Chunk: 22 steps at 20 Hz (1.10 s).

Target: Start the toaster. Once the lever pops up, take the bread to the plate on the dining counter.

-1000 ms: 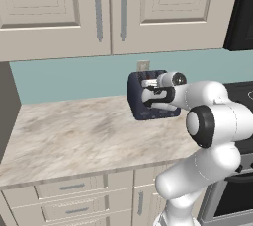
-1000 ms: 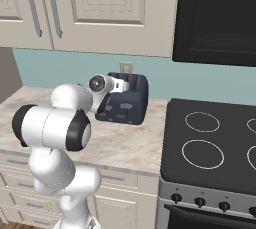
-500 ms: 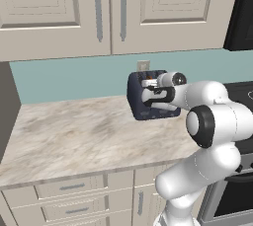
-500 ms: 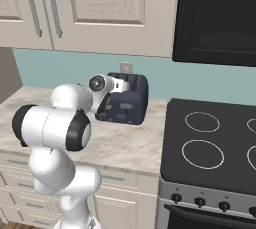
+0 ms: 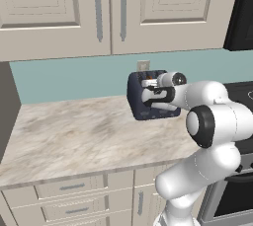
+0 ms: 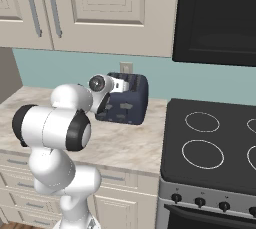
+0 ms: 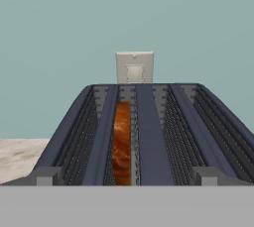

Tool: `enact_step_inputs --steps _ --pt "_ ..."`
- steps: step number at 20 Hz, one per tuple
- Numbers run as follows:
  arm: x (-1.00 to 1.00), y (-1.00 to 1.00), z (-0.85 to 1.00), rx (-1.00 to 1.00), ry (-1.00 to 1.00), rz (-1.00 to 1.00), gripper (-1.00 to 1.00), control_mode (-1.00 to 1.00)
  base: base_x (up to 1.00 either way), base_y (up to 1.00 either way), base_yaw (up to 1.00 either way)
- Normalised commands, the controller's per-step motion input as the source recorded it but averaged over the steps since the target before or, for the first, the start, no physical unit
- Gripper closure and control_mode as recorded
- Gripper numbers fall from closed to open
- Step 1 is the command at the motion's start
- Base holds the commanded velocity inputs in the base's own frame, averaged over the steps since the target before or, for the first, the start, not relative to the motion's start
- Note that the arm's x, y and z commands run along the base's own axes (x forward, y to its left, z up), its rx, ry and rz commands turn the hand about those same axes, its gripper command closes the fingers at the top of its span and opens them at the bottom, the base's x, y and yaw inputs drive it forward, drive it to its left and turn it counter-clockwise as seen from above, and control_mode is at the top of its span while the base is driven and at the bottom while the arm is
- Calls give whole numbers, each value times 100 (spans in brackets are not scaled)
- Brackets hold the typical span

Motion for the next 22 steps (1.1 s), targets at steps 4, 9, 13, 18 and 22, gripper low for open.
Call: enact_step_inputs --steps 4,9,13,18,22 --pt "0 0 0 0 0 0 -100 -100 0 0 0" --pt "0 0 0 0 0 0 -100 -100 0 0 0" --pt "0 0 0 0 0 0 -100 -100 0 0 0" --pt "0 0 0 0 0 0 -100 -100 0 0 0" --pt "0 0 0 0 0 0 -100 -100 0 0 0"
